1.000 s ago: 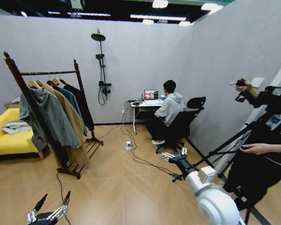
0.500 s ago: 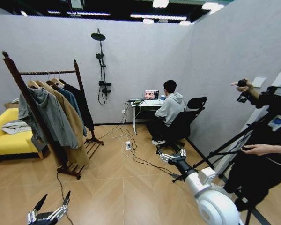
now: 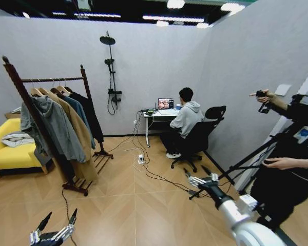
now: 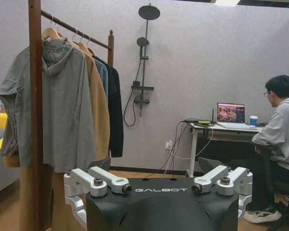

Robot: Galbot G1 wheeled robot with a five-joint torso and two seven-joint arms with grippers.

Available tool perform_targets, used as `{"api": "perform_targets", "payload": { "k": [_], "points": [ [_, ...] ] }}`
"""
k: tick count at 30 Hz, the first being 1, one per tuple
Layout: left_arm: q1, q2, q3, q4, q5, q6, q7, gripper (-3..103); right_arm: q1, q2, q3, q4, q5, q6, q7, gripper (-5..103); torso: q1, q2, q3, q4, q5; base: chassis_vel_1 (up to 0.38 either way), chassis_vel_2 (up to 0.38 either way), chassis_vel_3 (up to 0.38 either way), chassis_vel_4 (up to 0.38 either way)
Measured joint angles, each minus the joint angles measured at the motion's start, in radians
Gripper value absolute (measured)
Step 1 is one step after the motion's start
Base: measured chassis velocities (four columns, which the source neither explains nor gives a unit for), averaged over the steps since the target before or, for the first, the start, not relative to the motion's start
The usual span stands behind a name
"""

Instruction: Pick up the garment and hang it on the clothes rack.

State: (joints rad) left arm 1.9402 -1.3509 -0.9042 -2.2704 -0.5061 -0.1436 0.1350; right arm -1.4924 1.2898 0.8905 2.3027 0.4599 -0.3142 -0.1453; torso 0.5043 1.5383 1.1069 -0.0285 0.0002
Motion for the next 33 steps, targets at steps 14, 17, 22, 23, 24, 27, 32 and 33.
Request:
{"api": "perform_targets", "payload": {
  "k": [14,17,22,23,24,27,32,33],
  "points": [
    [0.000,0.000,0.000,0.000,0.000,0.000,0.000,100,-0.012,0.046,0.097,-0.046,-0.031,0.056,-0.014,100,0.000,0.000,0.000,0.0000,-0.0002,0.000,0.000,0.000,0.000],
    [0.000,0.000,0.000,0.000,0.000,0.000,0.000,100,-0.010,0.053,0.083,-0.030,-0.030,0.050,-0.015,100,0.000,0.000,0.000,0.0000,-0.0002,0.000,0.000,0.000,0.000],
    [0.000,0.000,0.000,0.000,0.000,0.000,0.000,100,0.003,0.067,0.063,0.004,-0.037,0.020,-0.029,100,0.000,0.000,0.000,0.0001,-0.0003,0.000,0.000,0.000,0.000],
    [0.000,0.000,0.000,0.000,0.000,0.000,0.000,100,0.010,0.074,0.058,0.006,-0.054,0.015,-0.034,100,0.000,0.000,0.000,0.0001,-0.0004,0.000,0.000,0.000,0.000],
    [0.000,0.000,0.000,0.000,0.000,0.000,0.000,100,0.017,0.081,0.053,0.005,-0.072,0.015,-0.037,100,0.000,0.000,0.000,0.0001,-0.0002,0.000,0.000,0.000,0.000],
    [0.000,0.000,0.000,0.000,0.000,0.000,0.000,100,0.024,0.089,0.043,-0.001,-0.104,0.018,-0.036,100,0.000,0.000,0.000,0.0001,-0.0002,0.000,0.000,0.000,0.000],
    [0.000,0.000,0.000,0.000,0.000,0.000,0.000,100,0.025,0.090,0.040,-0.002,-0.111,0.019,-0.033,100,0.000,0.000,0.000,0.0001,-0.0002,0.000,0.000,0.000,0.000],
    [0.000,0.000,0.000,0.000,0.000,0.000,0.000,100,0.025,0.090,0.040,-0.002,-0.111,0.019,-0.033,100,0.000,0.000,0.000,0.0001,-0.0002,0.000,0.000,0.000,0.000]
  ]
}}
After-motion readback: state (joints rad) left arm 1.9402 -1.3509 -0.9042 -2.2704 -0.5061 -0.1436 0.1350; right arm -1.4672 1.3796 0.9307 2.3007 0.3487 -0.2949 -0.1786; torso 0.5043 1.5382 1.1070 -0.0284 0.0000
